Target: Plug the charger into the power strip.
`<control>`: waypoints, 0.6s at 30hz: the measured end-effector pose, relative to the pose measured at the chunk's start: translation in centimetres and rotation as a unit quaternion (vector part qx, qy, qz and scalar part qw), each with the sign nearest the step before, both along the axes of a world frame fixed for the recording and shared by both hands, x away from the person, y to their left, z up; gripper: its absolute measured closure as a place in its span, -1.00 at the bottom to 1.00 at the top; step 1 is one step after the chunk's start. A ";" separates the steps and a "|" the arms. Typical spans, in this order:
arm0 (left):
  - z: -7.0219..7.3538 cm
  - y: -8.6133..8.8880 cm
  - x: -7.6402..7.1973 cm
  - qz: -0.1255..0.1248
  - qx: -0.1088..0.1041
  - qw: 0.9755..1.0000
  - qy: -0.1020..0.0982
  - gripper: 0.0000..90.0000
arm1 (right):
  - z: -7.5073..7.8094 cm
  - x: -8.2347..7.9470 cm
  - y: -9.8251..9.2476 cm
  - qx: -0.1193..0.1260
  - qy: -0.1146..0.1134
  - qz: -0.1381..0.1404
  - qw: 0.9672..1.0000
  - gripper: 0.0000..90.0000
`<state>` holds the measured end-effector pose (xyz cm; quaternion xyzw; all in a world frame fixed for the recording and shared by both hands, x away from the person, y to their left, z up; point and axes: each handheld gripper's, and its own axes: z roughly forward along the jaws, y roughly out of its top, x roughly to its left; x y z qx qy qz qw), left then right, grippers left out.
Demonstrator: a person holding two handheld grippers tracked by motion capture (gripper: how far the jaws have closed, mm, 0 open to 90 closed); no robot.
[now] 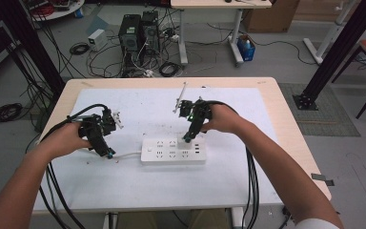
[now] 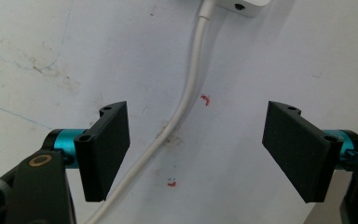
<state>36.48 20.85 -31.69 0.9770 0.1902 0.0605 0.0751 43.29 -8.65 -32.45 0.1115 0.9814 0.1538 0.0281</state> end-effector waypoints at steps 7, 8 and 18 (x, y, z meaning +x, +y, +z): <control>0.6 0.0 0.0 0.000 -0.013 1.000 -0.017 -0.49 | 1.9 -0.5 -5.0 -0.008 -0.021 -0.079 0.997 -0.72; 0.7 0.1 0.0 0.001 -0.014 1.000 -0.019 -0.49 | 2.0 -0.7 -5.7 -0.011 -0.022 -0.092 0.995 -0.72; 1.8 0.2 -0.1 -0.004 -0.013 0.999 -0.034 -0.49 | 2.2 -3.3 -11.7 -0.041 -0.012 -0.166 0.985 -0.73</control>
